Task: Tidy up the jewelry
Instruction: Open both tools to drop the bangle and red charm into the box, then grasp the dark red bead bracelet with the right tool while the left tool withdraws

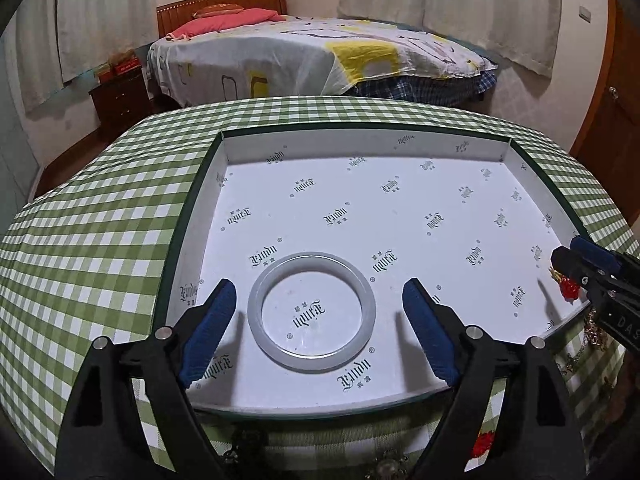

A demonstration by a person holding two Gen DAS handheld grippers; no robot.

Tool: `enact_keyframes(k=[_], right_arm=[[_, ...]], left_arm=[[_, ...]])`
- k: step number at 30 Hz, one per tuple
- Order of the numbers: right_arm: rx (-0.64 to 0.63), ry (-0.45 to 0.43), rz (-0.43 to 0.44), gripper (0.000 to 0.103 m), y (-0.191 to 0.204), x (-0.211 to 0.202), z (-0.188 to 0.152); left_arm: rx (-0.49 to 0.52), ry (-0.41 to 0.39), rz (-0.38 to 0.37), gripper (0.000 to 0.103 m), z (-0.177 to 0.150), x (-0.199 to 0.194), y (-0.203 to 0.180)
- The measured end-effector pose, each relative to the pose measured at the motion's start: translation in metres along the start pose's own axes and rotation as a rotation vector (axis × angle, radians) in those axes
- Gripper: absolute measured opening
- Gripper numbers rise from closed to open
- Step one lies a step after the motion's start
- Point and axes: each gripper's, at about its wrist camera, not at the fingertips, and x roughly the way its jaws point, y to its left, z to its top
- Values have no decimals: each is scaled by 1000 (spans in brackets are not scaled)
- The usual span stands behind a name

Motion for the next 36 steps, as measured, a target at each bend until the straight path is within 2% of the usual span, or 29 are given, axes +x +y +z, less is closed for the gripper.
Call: enact_keyframes(k=[8, 21, 29, 30, 32, 36], right_arm=[[-8, -22, 10, 45, 14, -30, -14], [-47, -24, 31, 45, 52, -78, -55], [-83, -3, 45, 45, 74, -90, -77], [-84, 3, 47, 46, 76, -89, -79], [-88, 6, 47, 56, 81, -90, -86], [-104, 12, 40, 60, 85, -88, -92]], left_arm=[[-6, -26, 14, 83, -11, -34, 8], [-16, -20, 54, 83, -63, -108, 42], [-41, -3, 93, 83, -92, -136, 65], [-45, -1, 98, 83, -94, -137, 67], [-54, 2, 105, 83, -98, -140, 70], [-64, 1, 121, 83, -101, -144, 74]])
